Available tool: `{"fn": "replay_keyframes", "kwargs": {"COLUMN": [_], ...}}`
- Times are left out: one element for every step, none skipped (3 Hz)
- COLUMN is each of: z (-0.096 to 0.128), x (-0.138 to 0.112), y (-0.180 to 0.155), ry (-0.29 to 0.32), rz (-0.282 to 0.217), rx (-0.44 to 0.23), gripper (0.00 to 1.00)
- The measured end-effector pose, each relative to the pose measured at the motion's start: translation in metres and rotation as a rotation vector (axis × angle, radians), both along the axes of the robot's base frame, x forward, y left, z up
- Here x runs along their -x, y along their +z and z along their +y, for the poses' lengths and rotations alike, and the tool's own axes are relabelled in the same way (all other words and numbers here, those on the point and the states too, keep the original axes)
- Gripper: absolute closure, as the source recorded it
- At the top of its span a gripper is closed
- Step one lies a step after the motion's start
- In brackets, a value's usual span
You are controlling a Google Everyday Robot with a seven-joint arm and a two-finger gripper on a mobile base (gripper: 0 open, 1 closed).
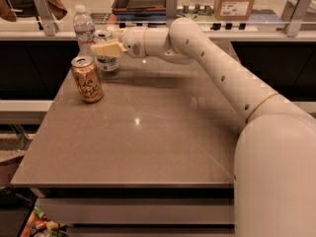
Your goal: Move 7up can near water bottle
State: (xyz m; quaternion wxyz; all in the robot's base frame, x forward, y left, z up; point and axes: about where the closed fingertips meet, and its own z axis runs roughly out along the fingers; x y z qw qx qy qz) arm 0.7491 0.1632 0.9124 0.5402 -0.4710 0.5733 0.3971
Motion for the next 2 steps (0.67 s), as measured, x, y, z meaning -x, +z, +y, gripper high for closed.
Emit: {"fn": "replay_keyframes", "kwargs": {"z": [0.0035, 0.0035], "x": [0.0011, 0.0011], "y": [-0.0004, -0.0004], "ry": [0.005, 0.005], "rz": [0.001, 0.001], "rx": [0.000, 0.000], "gripper": [0.00, 0.00]}}
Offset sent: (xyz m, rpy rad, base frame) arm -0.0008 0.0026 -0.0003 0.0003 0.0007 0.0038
